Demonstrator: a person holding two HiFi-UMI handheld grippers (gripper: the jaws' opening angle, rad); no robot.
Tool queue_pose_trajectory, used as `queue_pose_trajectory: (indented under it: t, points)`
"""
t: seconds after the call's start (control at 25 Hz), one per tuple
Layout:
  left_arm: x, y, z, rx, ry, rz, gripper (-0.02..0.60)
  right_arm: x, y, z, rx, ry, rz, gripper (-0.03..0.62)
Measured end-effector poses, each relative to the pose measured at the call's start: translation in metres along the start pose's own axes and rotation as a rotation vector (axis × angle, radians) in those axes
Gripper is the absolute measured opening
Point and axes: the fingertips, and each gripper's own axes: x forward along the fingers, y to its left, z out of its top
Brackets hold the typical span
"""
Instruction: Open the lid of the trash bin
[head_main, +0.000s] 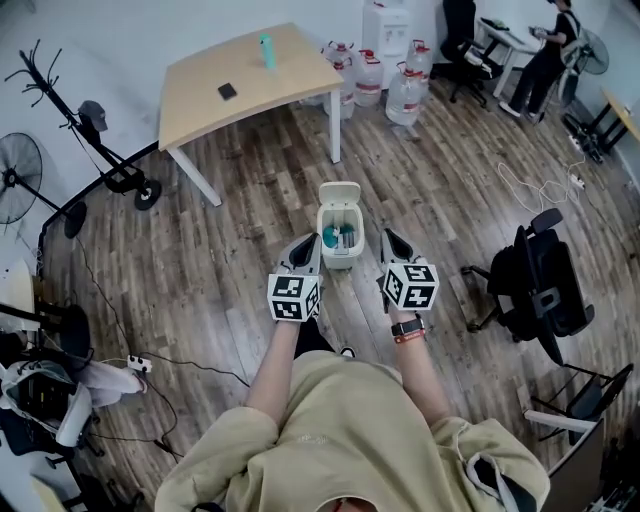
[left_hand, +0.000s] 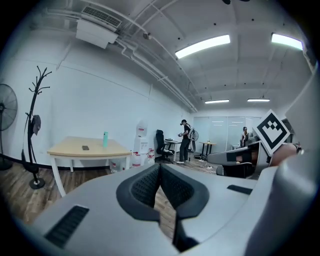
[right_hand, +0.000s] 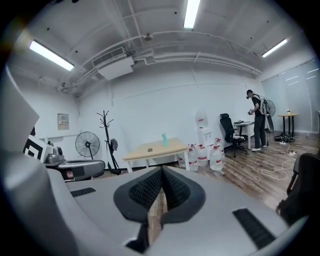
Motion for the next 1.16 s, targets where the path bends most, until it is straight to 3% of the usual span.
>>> queue_pose_trajectory:
  t: [0.28, 0.56, 0.84, 1.16]
  points:
    - [-0.023, -0.011, 0.034, 0.021, -0.097, -0.001, 0.025, -0.024, 0.017, 0.027, -0.047, -0.089, 0.014, 0.012]
    - [-0.020, -0.006, 0.033, 0.039, -0.106, -0.002, 0.025, -0.021, 0.021, 0.023, -0.036, -0.110, 0.025, 0.012]
    - [-0.008, 0.016, 0.025, 0.047, -0.078, -0.009, 0.025, 0.002, 0.024, 0.020, -0.021, -0.099, 0.020, 0.012]
    - [0.077, 0.089, -0.008, 0.052, 0.058, -0.049, 0.025, 0.106, 0.019, 0.013, 0.015, -0.049, 0.047, 0.012]
